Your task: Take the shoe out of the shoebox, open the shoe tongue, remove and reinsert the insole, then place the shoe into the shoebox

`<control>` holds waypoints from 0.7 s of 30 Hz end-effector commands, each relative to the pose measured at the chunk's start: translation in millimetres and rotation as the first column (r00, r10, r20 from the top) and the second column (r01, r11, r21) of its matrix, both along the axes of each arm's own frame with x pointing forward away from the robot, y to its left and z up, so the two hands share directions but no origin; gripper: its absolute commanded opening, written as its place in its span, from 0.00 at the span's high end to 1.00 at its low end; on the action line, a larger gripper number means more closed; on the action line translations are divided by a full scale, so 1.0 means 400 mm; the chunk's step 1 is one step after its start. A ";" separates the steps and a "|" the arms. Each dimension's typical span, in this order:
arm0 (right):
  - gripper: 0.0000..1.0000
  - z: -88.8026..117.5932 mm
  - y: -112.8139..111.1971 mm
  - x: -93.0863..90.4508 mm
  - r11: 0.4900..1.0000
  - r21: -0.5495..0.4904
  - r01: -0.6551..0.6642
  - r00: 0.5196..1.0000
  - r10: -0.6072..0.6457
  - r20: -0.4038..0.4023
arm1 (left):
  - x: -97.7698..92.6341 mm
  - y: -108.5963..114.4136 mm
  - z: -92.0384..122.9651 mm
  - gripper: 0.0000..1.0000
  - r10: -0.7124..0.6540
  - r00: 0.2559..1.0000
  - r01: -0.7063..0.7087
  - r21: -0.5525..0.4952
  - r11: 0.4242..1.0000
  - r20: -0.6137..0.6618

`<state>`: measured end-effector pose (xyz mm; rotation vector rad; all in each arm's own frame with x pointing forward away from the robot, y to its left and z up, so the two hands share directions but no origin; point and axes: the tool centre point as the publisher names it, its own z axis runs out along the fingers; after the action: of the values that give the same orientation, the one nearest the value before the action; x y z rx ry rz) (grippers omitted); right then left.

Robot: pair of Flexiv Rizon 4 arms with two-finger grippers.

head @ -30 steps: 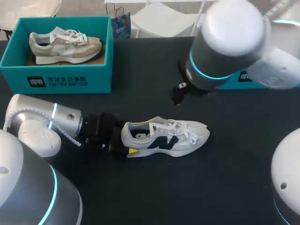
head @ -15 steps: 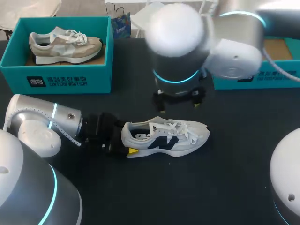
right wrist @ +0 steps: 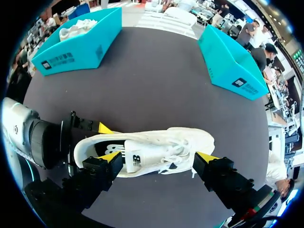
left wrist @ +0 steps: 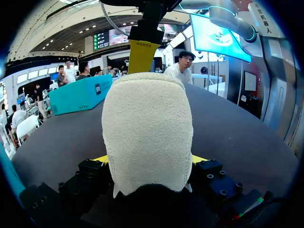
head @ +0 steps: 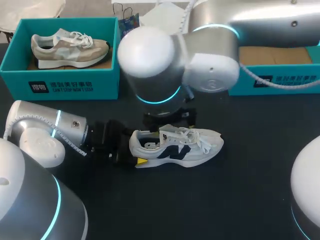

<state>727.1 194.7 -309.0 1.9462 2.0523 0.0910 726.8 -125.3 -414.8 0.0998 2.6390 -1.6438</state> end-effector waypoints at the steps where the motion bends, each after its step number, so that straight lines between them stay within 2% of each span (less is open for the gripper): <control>1: 0.00 -0.025 0.038 -0.006 0.997 -0.073 0.018 1.000 -0.018 0.004 | -0.003 -0.003 -0.009 1.00 -0.002 1.000 0.002 0.002 1.000 0.000; 7: 0.00 -0.058 0.062 -0.013 0.997 -0.081 0.002 1.000 -0.004 -0.023 | -0.003 -0.003 -0.009 1.00 -0.002 1.000 0.002 0.002 1.000 0.000; 11: 0.00 -0.081 0.065 -0.014 0.993 -0.116 -0.003 0.998 -0.004 -0.056 | -0.003 -0.003 -0.009 1.00 -0.002 1.000 0.002 0.002 1.000 0.000; 21: 0.00 -0.105 0.059 -0.009 0.986 -0.164 0.021 0.997 -0.034 -0.075 | -0.003 -0.003 -0.009 1.00 -0.002 1.000 0.002 0.002 1.000 0.000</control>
<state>726.1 211.8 -345.7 1.9177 2.0595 -0.1002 726.8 -125.3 -414.8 0.0999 2.6390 -1.6439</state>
